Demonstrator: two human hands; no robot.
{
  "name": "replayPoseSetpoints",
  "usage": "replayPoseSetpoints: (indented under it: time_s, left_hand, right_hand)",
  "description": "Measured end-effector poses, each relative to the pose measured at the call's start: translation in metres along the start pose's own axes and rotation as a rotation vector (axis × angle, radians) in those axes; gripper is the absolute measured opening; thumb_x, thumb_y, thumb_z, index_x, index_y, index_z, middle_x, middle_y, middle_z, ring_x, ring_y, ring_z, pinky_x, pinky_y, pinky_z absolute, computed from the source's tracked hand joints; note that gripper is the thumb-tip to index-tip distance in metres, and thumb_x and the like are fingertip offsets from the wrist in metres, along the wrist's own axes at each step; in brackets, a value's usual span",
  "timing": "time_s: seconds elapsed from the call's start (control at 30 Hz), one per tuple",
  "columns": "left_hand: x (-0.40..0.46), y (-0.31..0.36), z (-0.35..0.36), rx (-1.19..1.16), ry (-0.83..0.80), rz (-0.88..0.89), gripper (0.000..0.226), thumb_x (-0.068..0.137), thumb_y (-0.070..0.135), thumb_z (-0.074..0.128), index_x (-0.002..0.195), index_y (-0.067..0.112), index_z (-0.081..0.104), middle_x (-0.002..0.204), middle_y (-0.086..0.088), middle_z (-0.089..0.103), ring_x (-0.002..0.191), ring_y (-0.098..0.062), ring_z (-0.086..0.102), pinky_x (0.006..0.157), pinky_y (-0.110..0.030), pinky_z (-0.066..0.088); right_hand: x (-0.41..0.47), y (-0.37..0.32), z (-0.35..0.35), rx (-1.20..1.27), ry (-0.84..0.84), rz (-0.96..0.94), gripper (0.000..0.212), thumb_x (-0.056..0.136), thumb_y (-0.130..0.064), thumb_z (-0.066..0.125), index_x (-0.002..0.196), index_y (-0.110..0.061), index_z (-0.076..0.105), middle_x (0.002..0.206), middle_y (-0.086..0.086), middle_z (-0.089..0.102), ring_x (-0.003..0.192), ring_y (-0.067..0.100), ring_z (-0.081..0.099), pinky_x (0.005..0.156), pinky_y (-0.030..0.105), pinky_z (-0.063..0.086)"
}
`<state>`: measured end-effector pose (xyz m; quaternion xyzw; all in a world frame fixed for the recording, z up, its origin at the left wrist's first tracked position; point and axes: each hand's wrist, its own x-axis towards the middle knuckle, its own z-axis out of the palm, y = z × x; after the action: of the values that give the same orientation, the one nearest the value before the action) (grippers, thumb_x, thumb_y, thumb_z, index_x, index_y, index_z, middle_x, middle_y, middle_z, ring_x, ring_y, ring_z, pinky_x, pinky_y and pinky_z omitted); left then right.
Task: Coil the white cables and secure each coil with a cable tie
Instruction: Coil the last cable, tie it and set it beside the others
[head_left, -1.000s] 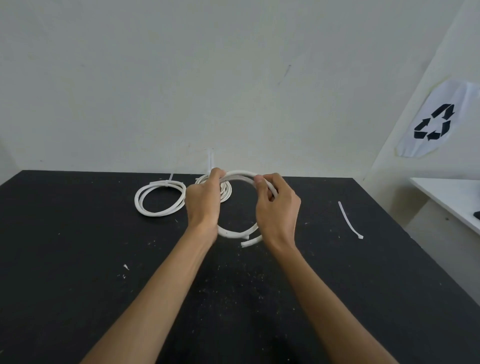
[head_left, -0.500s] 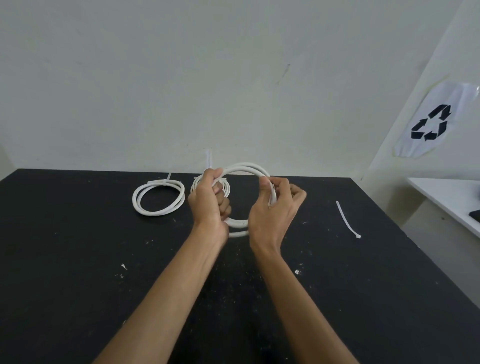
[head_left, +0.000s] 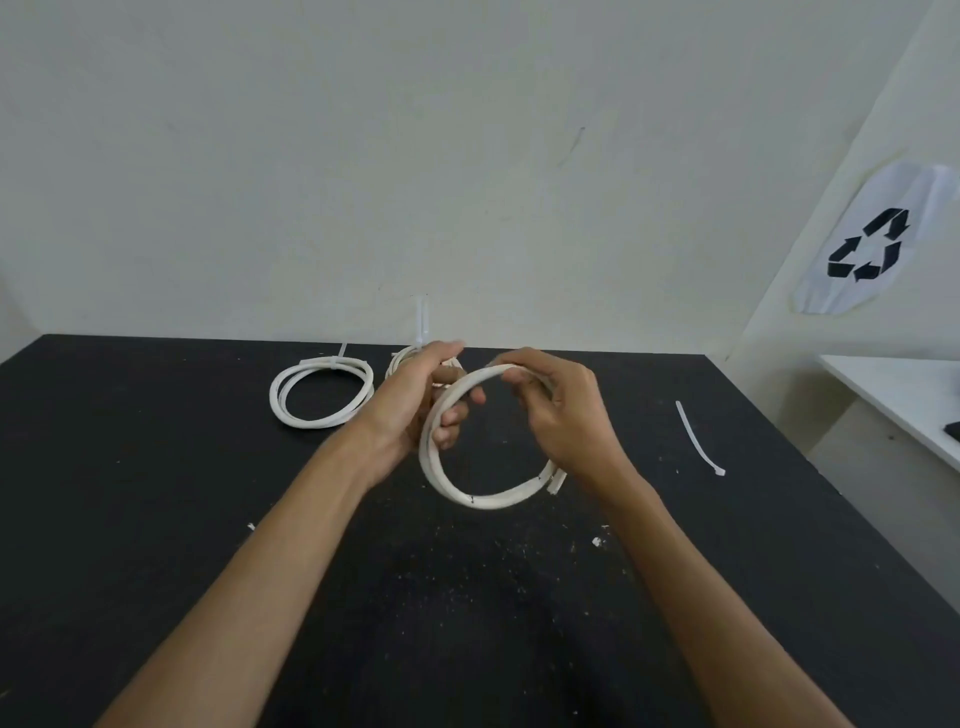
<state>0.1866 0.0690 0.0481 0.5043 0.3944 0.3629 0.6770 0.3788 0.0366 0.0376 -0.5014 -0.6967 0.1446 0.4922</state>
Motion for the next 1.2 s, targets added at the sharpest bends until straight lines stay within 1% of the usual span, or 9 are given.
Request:
replayPoseSetpoints:
  time_s: [0.13,0.2,0.33,0.53,0.7,0.8,1.03,1.13,1.2]
  left_hand:
    - [0.003,0.008,0.016,0.11,0.108,0.1,0.049,0.106,0.05,0.057,0.07,0.018,0.052,0.05,0.005,0.024,0.038,-0.009,0.019,0.041,-0.021,0.018]
    - [0.003,0.005,0.023,0.059,0.147,0.154,0.046,0.107,0.043,0.059,0.07,0.018,0.051,0.051,0.006,0.024,0.038,-0.008,0.019,0.041,-0.02,0.016]
    - [0.003,-0.004,0.037,-0.105,0.221,0.198,0.043,0.103,0.041,0.065,0.07,0.016,0.054,0.053,0.005,0.024,0.039,-0.008,0.018,0.041,-0.021,0.015]
    - [0.003,-0.017,0.048,-0.227,0.35,0.243,0.044,0.1,0.036,0.071,0.065,0.018,0.05,0.052,0.004,0.022,0.042,-0.011,0.017,0.04,-0.024,0.016]
    - [0.001,-0.014,0.059,-0.253,0.376,0.291,0.045,0.1,0.033,0.071,0.063,0.017,0.051,0.052,0.003,0.024,0.044,-0.012,0.017,0.043,-0.025,0.015]
    - [0.002,-0.018,0.066,-0.289,0.403,0.309,0.048,0.101,0.033,0.07,0.062,0.017,0.049,0.05,0.003,0.024,0.042,-0.013,0.016,0.042,-0.024,0.015]
    - [0.0,-0.024,0.065,-0.3,0.429,0.36,0.048,0.102,0.034,0.069,0.063,0.015,0.049,0.051,0.003,0.025,0.044,-0.013,0.017,0.042,-0.024,0.016]
    - [0.001,-0.024,0.061,-0.284,0.442,0.317,0.051,0.101,0.031,0.069,0.058,0.018,0.046,0.049,0.004,0.025,0.043,-0.012,0.018,0.042,-0.024,0.016]
    - [0.001,-0.025,0.054,-0.315,0.463,0.281,0.053,0.101,0.031,0.067,0.056,0.022,0.041,0.051,0.003,0.022,0.042,-0.013,0.016,0.041,-0.023,0.016]
  right_hand:
    - [0.004,-0.003,0.007,0.031,0.057,0.007,0.021,0.109,-0.011,0.058,0.109,-0.018,0.078,0.064,-0.011,0.056,0.057,0.015,0.047,0.056,0.03,0.039]
    - [0.002,-0.002,0.013,0.075,0.133,0.071,0.025,0.11,-0.01,0.055,0.108,-0.02,0.078,0.066,-0.005,0.061,0.058,0.017,0.053,0.056,0.032,0.044]
    - [-0.003,-0.005,0.025,0.188,0.341,0.231,0.029,0.112,-0.008,0.051,0.108,-0.018,0.078,0.081,-0.001,0.075,0.08,0.013,0.073,0.074,0.018,0.055]
    - [-0.005,-0.008,0.032,0.134,0.458,0.363,0.03,0.114,-0.015,0.046,0.104,-0.016,0.075,0.091,-0.009,0.075,0.084,0.003,0.069,0.071,0.009,0.05]
    - [-0.002,-0.012,0.046,0.175,0.606,0.554,0.033,0.114,-0.017,0.044,0.1,-0.018,0.073,0.094,-0.007,0.076,0.084,0.004,0.071,0.07,0.011,0.05]
    - [0.002,-0.016,0.055,0.336,0.659,0.67,0.032,0.115,-0.023,0.046,0.101,-0.015,0.074,0.094,-0.004,0.079,0.085,0.01,0.077,0.08,0.027,0.059]
    - [0.0,-0.026,0.063,0.646,0.675,0.787,0.038,0.115,-0.033,0.048,0.098,-0.008,0.071,0.09,0.003,0.081,0.079,0.022,0.081,0.085,0.039,0.063]
    - [-0.003,-0.025,0.059,0.644,0.558,0.794,0.04,0.116,-0.033,0.045,0.101,-0.007,0.071,0.095,0.005,0.081,0.086,0.021,0.081,0.087,0.035,0.061]
    - [-0.003,-0.023,0.047,0.486,0.403,0.731,0.039,0.116,-0.032,0.044,0.105,-0.01,0.074,0.098,0.002,0.08,0.092,0.015,0.078,0.088,0.032,0.058]
